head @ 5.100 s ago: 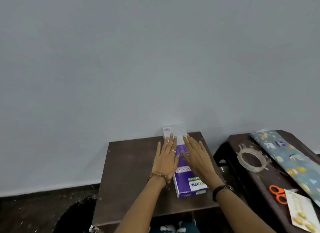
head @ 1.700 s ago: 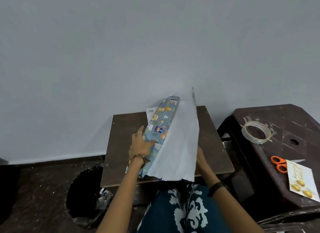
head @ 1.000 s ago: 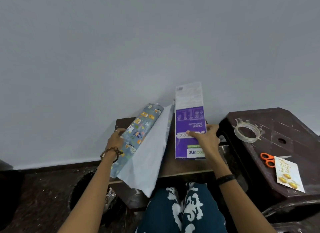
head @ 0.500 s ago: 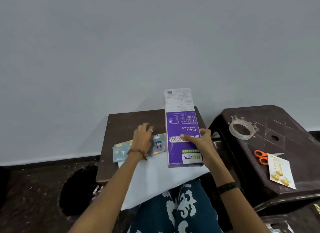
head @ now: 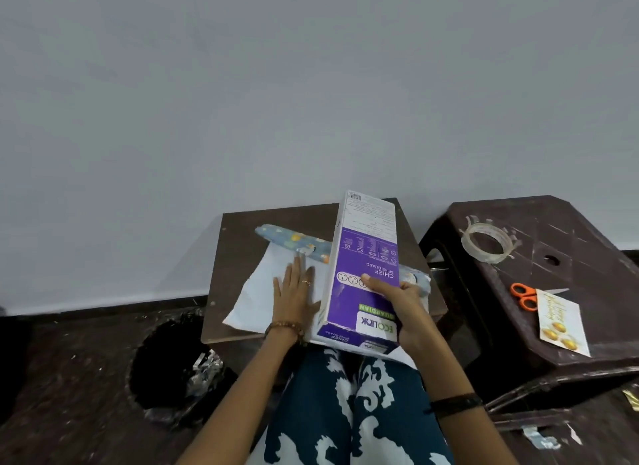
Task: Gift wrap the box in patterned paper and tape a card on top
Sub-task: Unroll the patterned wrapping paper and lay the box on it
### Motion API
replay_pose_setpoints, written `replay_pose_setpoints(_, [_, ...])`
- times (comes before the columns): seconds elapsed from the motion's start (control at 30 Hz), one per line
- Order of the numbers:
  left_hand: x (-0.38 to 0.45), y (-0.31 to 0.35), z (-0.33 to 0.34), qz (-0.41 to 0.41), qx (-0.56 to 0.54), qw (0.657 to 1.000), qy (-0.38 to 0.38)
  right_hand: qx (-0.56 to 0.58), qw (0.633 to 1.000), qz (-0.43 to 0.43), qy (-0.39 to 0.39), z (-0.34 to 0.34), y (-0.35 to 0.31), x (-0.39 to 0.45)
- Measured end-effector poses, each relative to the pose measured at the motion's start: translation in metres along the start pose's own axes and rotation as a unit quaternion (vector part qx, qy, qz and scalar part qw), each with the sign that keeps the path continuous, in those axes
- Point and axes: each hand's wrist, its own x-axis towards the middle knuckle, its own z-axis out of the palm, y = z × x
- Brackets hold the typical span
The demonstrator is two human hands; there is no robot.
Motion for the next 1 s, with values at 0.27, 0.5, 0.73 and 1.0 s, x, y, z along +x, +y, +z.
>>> replay_pose_setpoints(0.27, [0.008,0.005,-0.034,-0.008,0.081,0.995,-0.051,-0.021,0.993,0.078,-0.083,-0.015,0.011,-0.047])
replay_pose_setpoints(0.5, [0.013,0.016,-0.05,-0.036,0.057,0.994,-0.083,0.037,0.973,0.124,-0.191,-0.038,-0.007,-0.081])
replay_pose_setpoints(0.73, [0.016,0.027,-0.057,-0.072,0.117,0.982,-0.131,-0.11,0.983,0.037,-0.143,-0.054,-0.005,-0.07])
replay_pose_setpoints(1.0, [-0.007,0.016,-0.043,-0.079,0.082,0.987,-0.111,-0.02,0.996,0.086,-0.025,-0.018,0.009,-0.069])
